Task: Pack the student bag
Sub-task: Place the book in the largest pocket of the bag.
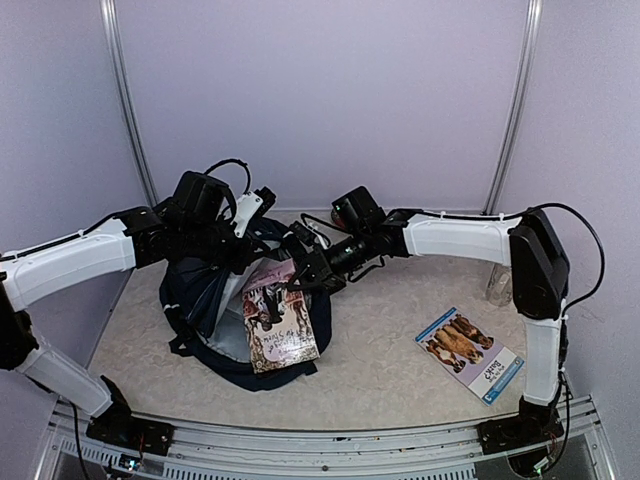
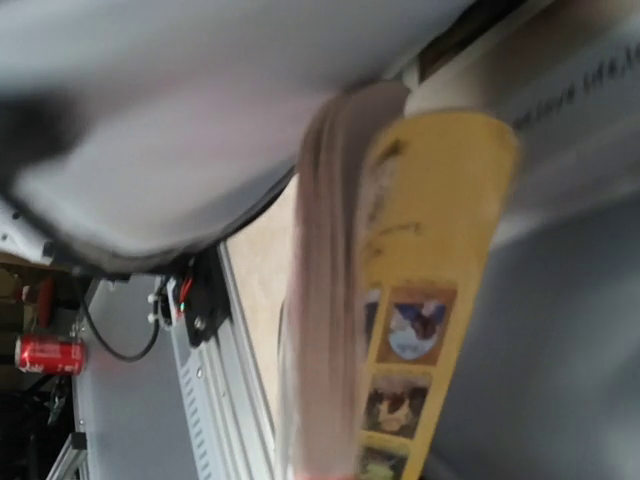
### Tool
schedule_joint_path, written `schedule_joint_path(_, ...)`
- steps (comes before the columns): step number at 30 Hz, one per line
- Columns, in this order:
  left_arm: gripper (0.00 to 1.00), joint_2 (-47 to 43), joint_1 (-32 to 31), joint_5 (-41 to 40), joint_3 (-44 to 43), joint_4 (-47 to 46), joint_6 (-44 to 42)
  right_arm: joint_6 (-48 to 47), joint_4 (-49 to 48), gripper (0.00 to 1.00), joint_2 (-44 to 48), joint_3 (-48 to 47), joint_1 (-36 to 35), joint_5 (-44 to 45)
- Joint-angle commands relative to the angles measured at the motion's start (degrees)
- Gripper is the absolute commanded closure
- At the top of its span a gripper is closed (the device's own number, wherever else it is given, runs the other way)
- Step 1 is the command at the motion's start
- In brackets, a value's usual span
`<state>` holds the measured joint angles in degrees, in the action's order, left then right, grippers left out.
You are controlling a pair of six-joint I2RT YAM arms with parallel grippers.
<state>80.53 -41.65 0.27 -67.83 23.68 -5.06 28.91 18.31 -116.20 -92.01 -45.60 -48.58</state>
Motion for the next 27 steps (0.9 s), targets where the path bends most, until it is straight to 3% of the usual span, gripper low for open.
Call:
schedule_joint_path(1, 1.00, -2.7, 0.1, 3.0, -0.7, -6.9, 0.5, -2.1, 6.4, 1.00, -8.5, -10.6, 0.3, 4.0)
schedule_joint_path(5, 1.00, -2.8, 0.3, 2.8, -0.8, -6.8, 0.4, -5.4, 12.7, 0.96, -14.4, -18.7, 0.8, 9.9)
schedule_joint_path(13, 1.00, -2.8, 1.5, 3.8, -0.8, -7.0, 1.1, -0.6, 6.0, 0.87, -14.1, -16.5, 3.4, 14.2)
schedule_joint_path(16, 1.00, -2.5, 1.6, 3.8, -0.7, -7.0, 1.2, -0.4, 6.2, 0.72, -14.4, -17.5, 3.7, 16.3)
schedule_joint_path(18, 1.00, -2.4, 1.6, 3.8, -0.7, -7.0, 1.2, -0.1, 4.0, 0.65, -13.4, -16.0, 3.7, 13.2)
schedule_joint_path(21, 1.00, -2.4, 1.6, 3.7, -0.7, -7.0, 1.2, 3.9, -7.0, 0.53, -9.4, -6.6, 3.7, 4.9)
schedule_joint_path(23, 1.00, -2.5, 1.6, 3.5, -0.7, -6.9, 1.2, 7.0, -12.2, 0.47, -5.9, -0.1, 3.7, 3.8)
schedule_joint_path(27, 1.00, -2.5, 1.6, 3.5, -0.7, -6.9, 1.3, 6.2, -12.0, 0.18, 2.7, 8.6, 3.6, 14.8)
